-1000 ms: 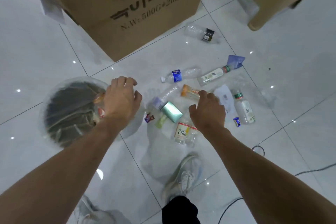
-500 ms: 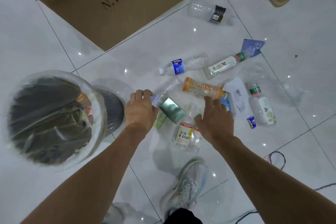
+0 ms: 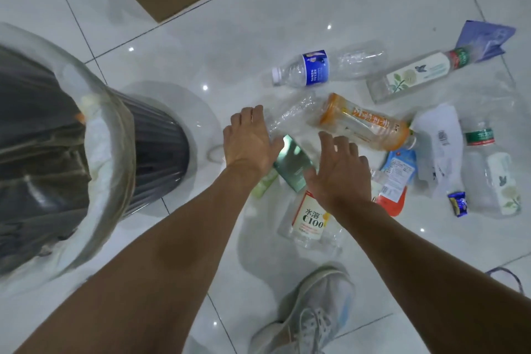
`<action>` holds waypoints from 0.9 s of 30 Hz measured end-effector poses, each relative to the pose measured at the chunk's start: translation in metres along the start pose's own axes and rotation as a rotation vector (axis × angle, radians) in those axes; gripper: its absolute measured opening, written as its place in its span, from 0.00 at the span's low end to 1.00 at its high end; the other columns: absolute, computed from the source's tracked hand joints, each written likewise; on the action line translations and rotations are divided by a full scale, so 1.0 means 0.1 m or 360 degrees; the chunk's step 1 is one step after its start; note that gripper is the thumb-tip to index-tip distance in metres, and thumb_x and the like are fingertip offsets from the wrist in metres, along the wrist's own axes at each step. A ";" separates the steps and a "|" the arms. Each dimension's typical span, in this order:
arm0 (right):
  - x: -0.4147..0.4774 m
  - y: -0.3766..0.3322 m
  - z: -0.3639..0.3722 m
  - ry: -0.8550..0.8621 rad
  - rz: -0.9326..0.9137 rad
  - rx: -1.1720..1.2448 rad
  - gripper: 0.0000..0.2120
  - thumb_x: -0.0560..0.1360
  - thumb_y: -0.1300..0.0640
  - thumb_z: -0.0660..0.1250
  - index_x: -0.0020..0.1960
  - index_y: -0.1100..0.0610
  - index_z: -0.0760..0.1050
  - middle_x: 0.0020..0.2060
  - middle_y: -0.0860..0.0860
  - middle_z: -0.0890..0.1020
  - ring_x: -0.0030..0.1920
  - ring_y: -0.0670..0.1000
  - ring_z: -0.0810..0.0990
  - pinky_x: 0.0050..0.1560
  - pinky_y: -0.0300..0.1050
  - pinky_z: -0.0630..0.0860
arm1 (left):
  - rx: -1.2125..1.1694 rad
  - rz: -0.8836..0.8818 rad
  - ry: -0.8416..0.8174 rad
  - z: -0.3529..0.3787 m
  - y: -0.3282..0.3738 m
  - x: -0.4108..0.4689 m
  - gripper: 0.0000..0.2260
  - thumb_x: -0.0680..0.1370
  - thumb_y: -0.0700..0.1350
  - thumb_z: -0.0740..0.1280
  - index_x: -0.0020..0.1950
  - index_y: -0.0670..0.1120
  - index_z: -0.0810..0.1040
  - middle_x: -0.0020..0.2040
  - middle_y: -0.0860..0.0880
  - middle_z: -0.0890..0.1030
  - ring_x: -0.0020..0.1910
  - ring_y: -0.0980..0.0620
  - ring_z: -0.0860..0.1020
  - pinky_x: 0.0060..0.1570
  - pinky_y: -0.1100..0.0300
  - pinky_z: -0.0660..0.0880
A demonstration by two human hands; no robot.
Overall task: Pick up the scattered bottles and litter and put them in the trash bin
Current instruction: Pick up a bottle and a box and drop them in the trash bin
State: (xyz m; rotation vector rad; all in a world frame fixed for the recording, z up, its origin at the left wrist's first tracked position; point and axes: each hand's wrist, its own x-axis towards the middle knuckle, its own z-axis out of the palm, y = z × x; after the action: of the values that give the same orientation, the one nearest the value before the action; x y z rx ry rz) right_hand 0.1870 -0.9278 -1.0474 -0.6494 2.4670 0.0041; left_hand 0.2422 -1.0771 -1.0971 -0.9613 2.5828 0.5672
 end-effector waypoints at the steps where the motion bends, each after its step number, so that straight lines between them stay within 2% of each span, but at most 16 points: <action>1: 0.00 0.01 0.03 0.0013 -0.0002 -0.0004 0.29 0.76 0.50 0.61 0.74 0.55 0.57 0.66 0.57 0.69 0.64 0.58 0.69 0.61 0.54 0.68 | -0.0036 0.0022 -0.0013 0.04 0.00 0.03 0.31 0.77 0.57 0.63 0.75 0.45 0.59 0.69 0.45 0.67 0.67 0.43 0.65 0.63 0.50 0.65; 5: -0.02 0.06 0.13 0.0022 -0.0013 0.0023 0.29 0.76 0.50 0.62 0.73 0.55 0.58 0.66 0.57 0.69 0.64 0.58 0.69 0.62 0.54 0.67 | -0.0122 0.0044 -0.0187 0.17 0.00 0.09 0.31 0.79 0.52 0.63 0.77 0.46 0.54 0.70 0.44 0.66 0.67 0.43 0.65 0.63 0.49 0.65; 8: -0.05 0.08 0.14 0.0035 -0.0015 0.0018 0.29 0.75 0.51 0.62 0.73 0.54 0.58 0.64 0.56 0.70 0.63 0.57 0.69 0.61 0.53 0.67 | -0.0072 -0.0042 -0.0237 0.15 0.00 0.09 0.29 0.78 0.53 0.65 0.74 0.46 0.58 0.66 0.42 0.67 0.64 0.42 0.66 0.59 0.47 0.69; 12: -0.05 0.00 0.17 0.0070 -0.0086 -0.0025 0.29 0.75 0.50 0.61 0.73 0.54 0.58 0.64 0.56 0.70 0.63 0.58 0.69 0.62 0.53 0.66 | -0.0260 -0.0338 -0.0040 0.01 -0.08 0.00 0.30 0.73 0.54 0.69 0.70 0.48 0.62 0.63 0.44 0.68 0.63 0.43 0.67 0.56 0.45 0.73; 17: 0.07 -0.21 0.32 0.0039 -0.0209 -0.0172 0.39 0.73 0.45 0.65 0.77 0.55 0.50 0.66 0.57 0.69 0.66 0.58 0.66 0.66 0.55 0.64 | -0.0241 -0.0504 0.0171 -0.01 -0.28 -0.23 0.31 0.71 0.54 0.71 0.70 0.49 0.64 0.62 0.44 0.69 0.62 0.43 0.68 0.57 0.47 0.71; 20: 0.15 -0.29 0.50 -0.0020 -0.0204 -0.0292 0.45 0.71 0.45 0.68 0.77 0.55 0.44 0.66 0.58 0.67 0.66 0.59 0.66 0.67 0.56 0.63 | -0.0211 -0.0484 0.0174 0.06 -0.38 -0.34 0.31 0.71 0.55 0.71 0.70 0.50 0.64 0.63 0.44 0.69 0.63 0.43 0.68 0.57 0.48 0.71; 23: 0.16 -0.31 0.66 -0.0083 -0.0119 -0.0309 0.45 0.72 0.52 0.68 0.78 0.56 0.41 0.62 0.60 0.69 0.61 0.61 0.70 0.64 0.55 0.66 | -0.0184 -0.0369 0.0165 0.10 -0.43 -0.45 0.31 0.71 0.55 0.71 0.70 0.51 0.64 0.63 0.45 0.69 0.64 0.44 0.67 0.58 0.48 0.69; 27: 0.12 -0.28 0.64 -0.0003 -0.0101 -0.0203 0.45 0.72 0.54 0.69 0.78 0.55 0.44 0.61 0.61 0.70 0.58 0.61 0.72 0.59 0.54 0.70 | -0.0187 -0.0329 0.0181 0.08 -0.40 -0.54 0.31 0.71 0.55 0.70 0.71 0.49 0.63 0.63 0.45 0.69 0.63 0.45 0.67 0.59 0.50 0.68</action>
State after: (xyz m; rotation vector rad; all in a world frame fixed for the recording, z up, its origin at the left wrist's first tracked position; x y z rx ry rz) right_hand 0.2251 -0.9489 -1.1028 -0.7814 2.4578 0.1386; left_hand 0.3089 -1.0720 -1.0907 -1.3164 2.5277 0.6290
